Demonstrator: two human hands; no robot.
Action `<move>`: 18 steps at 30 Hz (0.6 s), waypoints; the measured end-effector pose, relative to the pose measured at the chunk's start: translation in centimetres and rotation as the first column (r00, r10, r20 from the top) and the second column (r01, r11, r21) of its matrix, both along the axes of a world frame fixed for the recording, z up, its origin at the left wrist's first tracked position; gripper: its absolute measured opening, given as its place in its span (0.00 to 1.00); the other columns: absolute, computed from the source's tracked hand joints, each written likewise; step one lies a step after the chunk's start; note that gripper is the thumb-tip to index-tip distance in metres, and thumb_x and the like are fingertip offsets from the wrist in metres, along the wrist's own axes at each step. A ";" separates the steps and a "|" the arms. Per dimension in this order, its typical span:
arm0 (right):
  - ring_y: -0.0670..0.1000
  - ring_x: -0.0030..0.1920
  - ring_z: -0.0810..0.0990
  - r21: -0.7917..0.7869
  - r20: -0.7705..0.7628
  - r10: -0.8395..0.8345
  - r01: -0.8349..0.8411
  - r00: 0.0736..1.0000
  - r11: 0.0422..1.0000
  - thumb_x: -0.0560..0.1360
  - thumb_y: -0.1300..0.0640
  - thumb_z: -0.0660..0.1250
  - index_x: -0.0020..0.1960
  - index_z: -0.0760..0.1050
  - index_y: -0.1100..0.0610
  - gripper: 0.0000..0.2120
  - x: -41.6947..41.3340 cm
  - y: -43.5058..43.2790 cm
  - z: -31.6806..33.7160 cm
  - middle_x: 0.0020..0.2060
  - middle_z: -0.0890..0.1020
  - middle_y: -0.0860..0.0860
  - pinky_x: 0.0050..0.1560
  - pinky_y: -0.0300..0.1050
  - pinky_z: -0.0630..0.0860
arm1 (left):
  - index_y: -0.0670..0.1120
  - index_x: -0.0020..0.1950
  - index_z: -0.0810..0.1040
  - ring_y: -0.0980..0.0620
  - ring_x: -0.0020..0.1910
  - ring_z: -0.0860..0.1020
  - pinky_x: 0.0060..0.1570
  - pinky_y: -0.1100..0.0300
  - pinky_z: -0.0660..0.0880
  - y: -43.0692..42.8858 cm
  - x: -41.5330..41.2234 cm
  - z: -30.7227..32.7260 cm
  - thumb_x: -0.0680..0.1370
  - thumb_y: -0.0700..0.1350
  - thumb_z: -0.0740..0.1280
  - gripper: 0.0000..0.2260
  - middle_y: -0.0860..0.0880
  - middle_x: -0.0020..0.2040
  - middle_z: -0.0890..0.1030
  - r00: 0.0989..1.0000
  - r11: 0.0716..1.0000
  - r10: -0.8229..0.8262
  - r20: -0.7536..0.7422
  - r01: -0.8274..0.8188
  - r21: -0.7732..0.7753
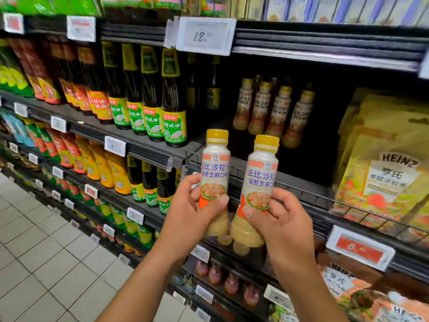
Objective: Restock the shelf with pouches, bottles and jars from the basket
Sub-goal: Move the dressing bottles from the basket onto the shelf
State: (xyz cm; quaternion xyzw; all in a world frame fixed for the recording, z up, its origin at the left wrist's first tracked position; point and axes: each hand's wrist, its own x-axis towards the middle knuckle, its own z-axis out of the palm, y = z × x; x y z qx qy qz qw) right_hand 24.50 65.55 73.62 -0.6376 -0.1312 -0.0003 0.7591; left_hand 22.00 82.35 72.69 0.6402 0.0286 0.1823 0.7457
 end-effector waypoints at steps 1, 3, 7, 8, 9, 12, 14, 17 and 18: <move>0.52 0.48 0.87 0.001 0.016 -0.004 0.004 1.000 1.000 0.67 0.64 0.77 0.57 0.76 0.54 0.21 0.5 0.5 0.4 0.47 0.88 0.51 0.47 0.50 0.85 | 0.47 0.62 0.72 0.54 0.46 0.84 0.43 0.56 0.81 0.5 0.7 0.4 0.69 0.46 0.74 0.23 0.49 0.50 0.86 1.000 1.000 -0.011 0.012 0.011 0.009; 0.52 0.49 0.87 -0.002 0.042 -0.021 0.021 0.999 1.000 0.67 0.64 0.77 0.58 0.75 0.55 0.22 1.4 1.4 1.2 0.47 0.88 0.51 0.46 0.48 0.84 | 0.48 0.60 0.73 0.54 0.46 0.84 0.44 0.57 0.81 1.6 2.1 1.3 0.69 0.46 0.74 0.21 0.49 0.49 0.86 0.999 0.999 -0.031 0.039 0.030 0.026; 0.52 0.48 0.87 -0.017 0.105 -0.101 0.104 0.989 0.994 0.68 0.65 0.79 0.57 0.74 0.53 0.22 3.6 3.3 2.9 0.46 0.88 0.50 0.47 0.46 0.84 | 0.48 0.61 0.73 0.53 0.48 0.84 0.45 0.57 0.81 4.0 5.1 3.7 0.70 0.45 0.74 0.21 0.48 0.50 0.86 0.989 0.992 -0.118 0.089 0.114 0.047; 0.52 0.48 0.87 -0.011 0.121 -0.127 0.130 0.984 0.991 0.67 0.64 0.79 0.57 0.74 0.53 0.23 4.2 3.8 3.3 0.47 0.87 0.51 0.48 0.47 0.84 | 0.48 0.62 0.73 0.53 0.48 0.84 0.46 0.57 0.82 4.6 5.9 4.3 0.70 0.45 0.76 0.22 0.48 0.51 0.86 0.985 0.989 -0.142 0.096 0.137 0.054; 0.52 0.48 0.87 0.002 0.133 -0.155 0.156 0.979 0.988 0.66 0.63 0.78 0.57 0.74 0.53 0.23 4.9 4.2 3.8 0.47 0.87 0.51 0.48 0.47 0.84 | 0.47 0.63 0.73 0.52 0.48 0.84 0.46 0.57 0.82 5.1 6.7 4.9 0.71 0.44 0.77 0.24 0.48 0.51 0.86 0.982 0.987 -0.158 0.101 0.152 0.056; 0.51 0.46 0.87 -0.001 0.154 -0.219 0.222 0.963 0.975 0.67 0.66 0.79 0.57 0.76 0.55 0.23 7.1 5.3 5.3 0.45 0.88 0.53 0.45 0.44 0.83 | 0.46 0.65 0.73 0.50 0.50 0.84 0.48 0.55 0.82 6.4 9.4 6.4 0.71 0.42 0.75 0.23 0.48 0.50 0.86 0.973 0.977 -0.208 0.101 0.202 0.066; 0.51 0.44 0.87 -0.051 0.160 -0.251 0.262 0.955 0.964 0.67 0.67 0.78 0.54 0.78 0.56 0.19 8.5 5.7 5.9 0.43 0.88 0.51 0.44 0.44 0.83 | 0.45 0.64 0.75 0.49 0.52 0.84 0.50 0.54 0.82 7.3 11.2 6.9 0.74 0.39 0.74 0.19 0.47 0.52 0.86 0.962 0.963 -0.256 0.095 0.245 0.114; 0.49 0.42 0.87 -0.139 0.143 -0.297 0.317 0.944 0.938 0.66 0.62 0.80 0.51 0.80 0.54 0.16 10.3 6.1 6.2 0.41 0.88 0.49 0.40 0.41 0.82 | 0.47 0.62 0.77 0.52 0.53 0.84 0.53 0.56 0.81 8.4 13.5 7.1 0.75 0.40 0.74 0.16 0.49 0.53 0.86 0.953 0.942 -0.290 0.088 0.269 0.200; 0.48 0.42 0.87 -0.180 0.145 -0.297 0.320 0.944 0.930 0.66 0.61 0.81 0.49 0.81 0.53 0.15 10.7 6.2 6.2 0.41 0.88 0.48 0.39 0.39 0.81 | 0.48 0.62 0.77 0.54 0.53 0.84 0.52 0.59 0.81 8.7 14.3 7.1 0.75 0.41 0.75 0.17 0.51 0.53 0.86 0.950 0.934 -0.299 0.091 0.272 0.234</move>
